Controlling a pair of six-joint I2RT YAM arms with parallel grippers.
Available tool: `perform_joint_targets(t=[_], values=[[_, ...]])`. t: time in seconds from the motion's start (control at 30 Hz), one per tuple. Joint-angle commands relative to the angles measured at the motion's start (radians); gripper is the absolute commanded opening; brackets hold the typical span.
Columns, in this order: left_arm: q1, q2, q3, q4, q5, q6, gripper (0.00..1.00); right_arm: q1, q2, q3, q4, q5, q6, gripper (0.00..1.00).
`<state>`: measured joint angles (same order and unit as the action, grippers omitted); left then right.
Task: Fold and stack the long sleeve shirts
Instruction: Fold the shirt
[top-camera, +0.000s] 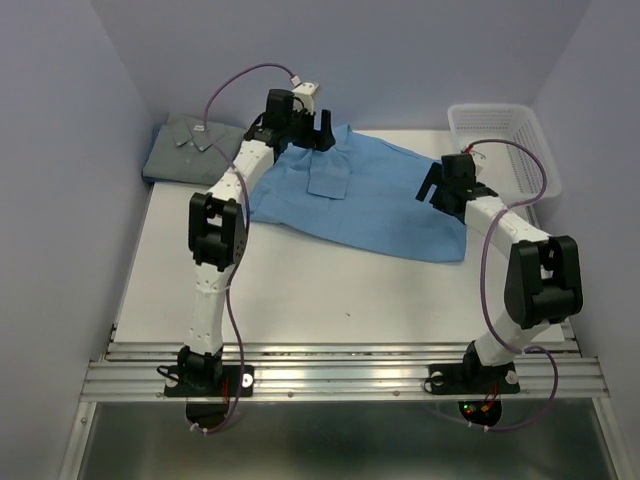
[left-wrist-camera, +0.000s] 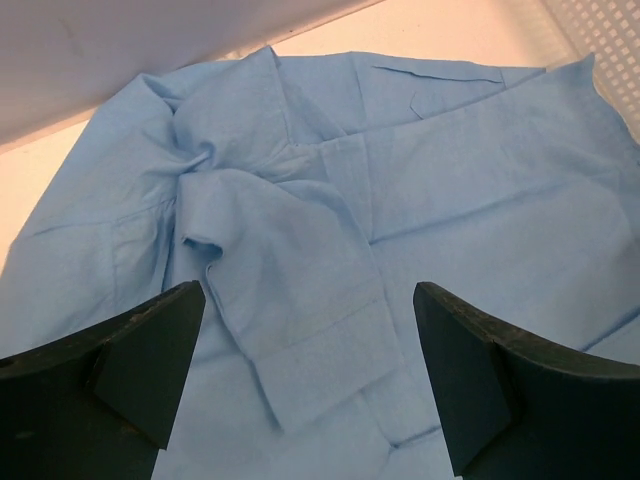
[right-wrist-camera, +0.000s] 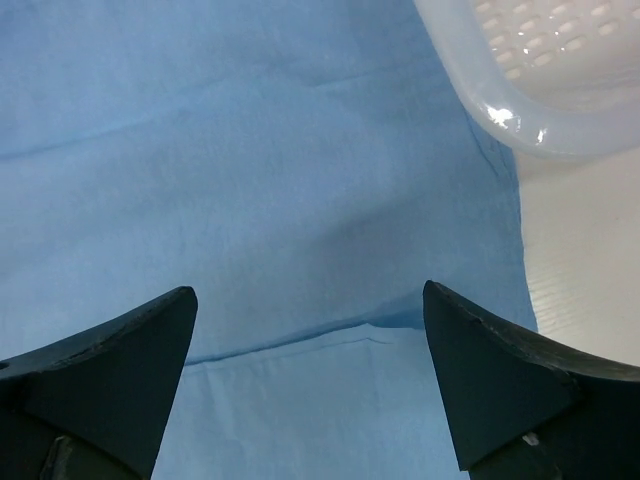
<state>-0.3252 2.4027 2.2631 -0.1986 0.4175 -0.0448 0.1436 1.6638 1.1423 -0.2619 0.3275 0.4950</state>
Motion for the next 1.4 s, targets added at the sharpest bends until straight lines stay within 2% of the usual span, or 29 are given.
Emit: perform_joint_targets(t=[0.0, 0.1, 0.13, 0.27, 0.3, 0.33, 0.47, 0.57, 0.7, 0.77, 0.83, 0.93, 1.1, 1.13, 1.2, 1.37], values=[[0.008, -0.352, -0.147, 0.013, -0.177, 0.028, 0.99, -0.002, -0.096, 0.025, 0.016, -0.086, -0.055, 1.00], [0.018, -0.509, -0.357, 0.010, -0.284, 0.029, 0.99, 0.008, -0.165, -0.027, 0.047, -0.188, -0.079, 1.00], [0.028, -0.543, -0.478, 0.013, -0.283, 0.033, 0.99, 0.008, -0.180, -0.044, 0.074, -0.223, -0.090, 1.00], [0.130, -0.675, -0.744, 0.037, -0.217, 0.016, 0.99, 0.039, -0.179, -0.096, 0.081, -0.381, -0.139, 1.00], [0.182, -0.689, -0.784, 0.041, -0.195, 0.010, 0.99, 0.051, -0.168, -0.093, 0.067, -0.392, -0.153, 1.00], [0.205, -0.715, -0.859, 0.050, -0.183, 0.002, 0.99, 0.071, -0.136, -0.090, 0.041, -0.390, -0.173, 1.00], [0.271, -0.746, -0.979, 0.089, -0.157, -0.007, 0.99, 0.090, -0.049, -0.072, 0.020, -0.393, -0.168, 1.00], [0.293, -0.723, -1.002, 0.093, -0.115, -0.018, 0.99, 0.090, 0.017, -0.046, -0.013, -0.345, -0.158, 1.00], [0.314, -0.669, -1.008, 0.080, -0.091, -0.007, 0.91, 0.090, 0.083, -0.004, -0.071, -0.259, -0.162, 1.00], [0.316, -0.653, -1.013, 0.106, -0.048, 0.023, 0.91, 0.090, 0.099, 0.000, -0.082, -0.237, -0.161, 1.00], [0.314, -0.616, -0.981, 0.099, 0.009, 0.077, 0.91, 0.090, 0.122, 0.000, -0.086, -0.206, -0.150, 1.00], [0.307, -0.555, -0.915, 0.084, 0.015, 0.120, 0.89, 0.090, 0.152, 0.008, -0.099, -0.188, -0.141, 1.00], [0.305, -0.427, -0.772, -0.021, -0.025, 0.163, 0.70, 0.090, 0.174, 0.002, -0.103, -0.150, -0.124, 1.00], [0.305, -0.407, -0.764, -0.018, 0.010, 0.167, 0.70, 0.090, 0.175, -0.001, -0.103, -0.145, -0.122, 1.00], [0.305, -0.398, -0.760, -0.010, 0.061, 0.184, 0.60, 0.090, 0.180, -0.001, -0.108, -0.121, -0.116, 1.00], [0.305, -0.409, -0.783, 0.013, 0.181, 0.203, 0.58, 0.090, 0.180, -0.004, -0.115, -0.099, -0.101, 1.00]])
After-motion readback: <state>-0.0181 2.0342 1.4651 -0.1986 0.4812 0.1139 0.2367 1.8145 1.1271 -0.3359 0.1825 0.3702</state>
